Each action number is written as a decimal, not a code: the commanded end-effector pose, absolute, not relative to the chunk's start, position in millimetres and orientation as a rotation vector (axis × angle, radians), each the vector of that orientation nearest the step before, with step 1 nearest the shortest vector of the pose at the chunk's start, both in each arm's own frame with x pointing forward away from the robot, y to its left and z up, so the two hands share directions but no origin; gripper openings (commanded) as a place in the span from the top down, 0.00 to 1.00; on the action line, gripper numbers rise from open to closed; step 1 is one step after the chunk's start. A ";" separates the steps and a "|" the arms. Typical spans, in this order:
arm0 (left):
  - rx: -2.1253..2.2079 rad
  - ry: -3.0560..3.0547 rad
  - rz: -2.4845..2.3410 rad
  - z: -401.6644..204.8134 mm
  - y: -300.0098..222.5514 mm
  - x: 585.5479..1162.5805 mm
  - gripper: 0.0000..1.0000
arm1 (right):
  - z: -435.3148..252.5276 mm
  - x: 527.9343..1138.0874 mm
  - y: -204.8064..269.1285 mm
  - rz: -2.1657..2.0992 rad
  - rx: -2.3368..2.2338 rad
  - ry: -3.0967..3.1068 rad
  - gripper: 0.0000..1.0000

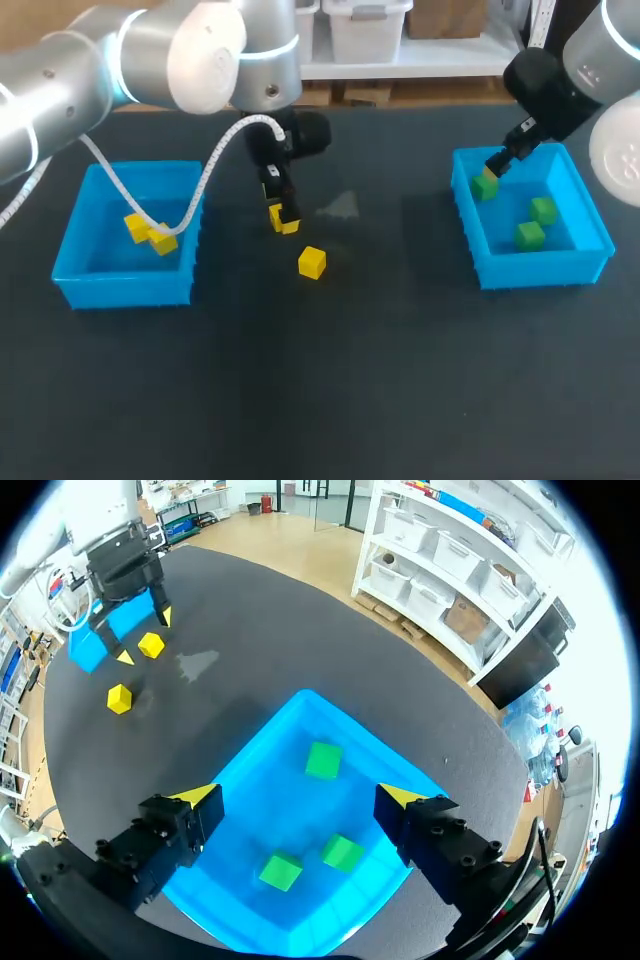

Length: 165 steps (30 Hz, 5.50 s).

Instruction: Put the green cubes in the right bin and the yellow cubes in the left bin.

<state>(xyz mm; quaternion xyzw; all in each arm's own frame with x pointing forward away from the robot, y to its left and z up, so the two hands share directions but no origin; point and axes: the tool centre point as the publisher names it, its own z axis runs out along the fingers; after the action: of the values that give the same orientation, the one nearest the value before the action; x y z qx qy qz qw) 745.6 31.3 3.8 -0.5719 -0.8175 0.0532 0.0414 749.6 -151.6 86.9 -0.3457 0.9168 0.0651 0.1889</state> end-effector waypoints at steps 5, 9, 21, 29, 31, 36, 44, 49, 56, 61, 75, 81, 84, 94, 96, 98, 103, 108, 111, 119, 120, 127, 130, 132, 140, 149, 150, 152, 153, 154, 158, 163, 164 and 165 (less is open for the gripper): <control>-1.761 -2.503 0.181 1.7 34.0 744.4 1.00 | 87.1 749.2 -152.1 0.185 -0.973 2.577 0.00; -1.758 -2.509 0.172 1.7 36.1 744.4 1.00 | 87.1 749.2 -152.1 0.185 -0.973 2.577 0.00; -1.732 -2.620 0.242 8.8 41.5 744.4 1.00 | 87.1 749.2 -152.1 0.185 -0.973 2.577 0.00; -1.658 -2.867 0.456 31.9 57.5 741.2 1.00 | 87.1 749.2 -152.1 0.185 -0.973 2.577 0.00; -1.643 -2.911 0.459 38.1 63.2 739.0 1.00 | 87.1 749.2 -152.1 0.185 -0.973 2.577 0.00; -1.605 -3.020 0.472 53.0 78.9 732.6 1.00 | 87.1 749.2 -152.1 0.185 -0.973 2.577 0.00; -1.539 -3.171 0.493 71.9 99.9 720.5 1.00 | 87.1 749.2 -152.1 0.185 -0.973 2.577 0.00; -1.445 -3.283 0.469 78.8 118.0 711.4 1.00 | 87.1 749.2 -152.1 0.185 -0.973 2.577 0.00; -1.292 -3.501 0.577 86.5 141.1 700.6 1.00 | 87.1 749.2 -152.1 0.185 -0.973 2.577 0.00; -1.190 -3.608 0.640 88.7 152.6 696.3 1.00 | 87.1 749.2 -152.1 0.185 -0.973 2.577 0.00; -0.794 -3.759 0.536 73.7 182.8 677.9 1.00 | 87.1 749.2 -152.1 0.185 -0.973 2.577 0.00; -0.877 -3.698 0.498 72.1 181.0 679.8 0.00 | 87.1 749.2 -152.1 0.185 -0.973 2.577 0.00; -0.935 -3.671 0.497 74.5 179.5 682.8 0.00 | 87.1 749.2 -152.1 0.185 -0.973 2.577 0.00; -1.349 -3.430 0.435 90.1 152.2 703.4 0.00 | 87.1 749.2 -152.1 0.185 -0.973 2.577 0.00; -1.452 -3.365 0.464 93.2 142.8 708.8 0.00 | 87.1 749.2 -152.1 0.185 -0.973 2.577 0.00; -1.533 -3.299 0.464 95.9 134.7 713.1 0.00 | 87.1 749.2 -152.1 0.185 -0.973 2.577 0.00; -1.686 -3.164 0.508 100.5 116.2 722.9 0.00 | 87.1 749.2 -152.1 0.185 -0.973 2.577 0.00; -1.768 -3.058 0.536 98.1 98.3 730.3 0.00 | 87.1 749.2 -152.1 0.185 -0.973 2.577 0.00; -1.798 -3.001 0.526 92.6 85.8 732.6 0.00 | 87.1 749.2 -152.1 0.185 -0.973 2.577 0.00; -1.854 -2.853 0.561 74.4 53.7 733.3 0.00 | 87.1 749.2 -152.1 0.185 -0.973 2.577 0.00; -1.858 -2.841 0.567 72.3 50.0 733.2 0.00 | 87.1 749.2 -152.1 0.185 -0.973 2.577 0.00; -1.887 -2.729 0.632 52.7 20.1 730.4 0.00 | 87.1 749.2 -152.1 0.185 -0.973 2.577 0.00; -1.893 -2.701 0.654 45.4 11.1 729.1 0.00 | 87.1 749.2 -152.1 0.185 -0.973 2.577 0.00; -1.893 -2.676 0.669 41.3 5.4 726.8 0.00 | 87.1 749.2 -152.1 0.185 -0.973 2.577 0.00; -1.911 -2.589 0.700 25.3 -10.0 713.9 0.00 | 87.1 749.2 -152.1 0.185 -0.973 2.577 0.00; -1.966 -2.485 0.766 27.4 -11.5 699.8 0.00 | 87.1 749.2 -152.1 0.185 -0.973 2.577 0.00; -1.969 -2.481 0.780 28.8 -11.1 698.8 0.00 | 87.1 749.2 -152.1 0.185 -0.973 2.577 0.00; -1.980 -2.470 0.777 31.7 -9.7 697.3 0.00 | 87.1 749.2 -152.1 0.185 -0.973 2.577 0.00; -1.990 -2.456 0.789 33.1 -9.5 696.5 0.00 | 87.1 749.2 -152.1 0.185 -0.973 2.577 0.00; -1.994 -2.449 0.794 34.3 -9.6 695.5 0.00 | 87.1 749.2 -152.1 0.185 -0.973 2.577 0.00; -2.016 -2.393 0.788 35.6 -11.6 688.7 0.00 | 87.1 749.2 -152.1 0.185 -0.973 2.577 0.00; -2.032 -2.332 0.795 36.6 -14.8 681.6 0.00 | 87.1 749.2 -152.1 0.185 -0.973 2.577 0.00; -2.041 -2.319 0.789 37.2 -15.4 680.8 0.00 | 87.1 749.2 -152.1 0.185 -0.973 2.577 0.00; -2.046 -2.308 0.785 37.7 -16.2 680.2 0.00 | 87.1 749.2 -152.1 0.185 -0.973 2.577 0.00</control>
<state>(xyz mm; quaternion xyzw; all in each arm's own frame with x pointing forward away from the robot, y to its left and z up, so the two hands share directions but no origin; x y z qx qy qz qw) 675.4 -12.2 35.6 -0.6387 -0.7277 0.2482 -0.0297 749.6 -151.6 86.9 -0.3456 0.9168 0.0651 0.1889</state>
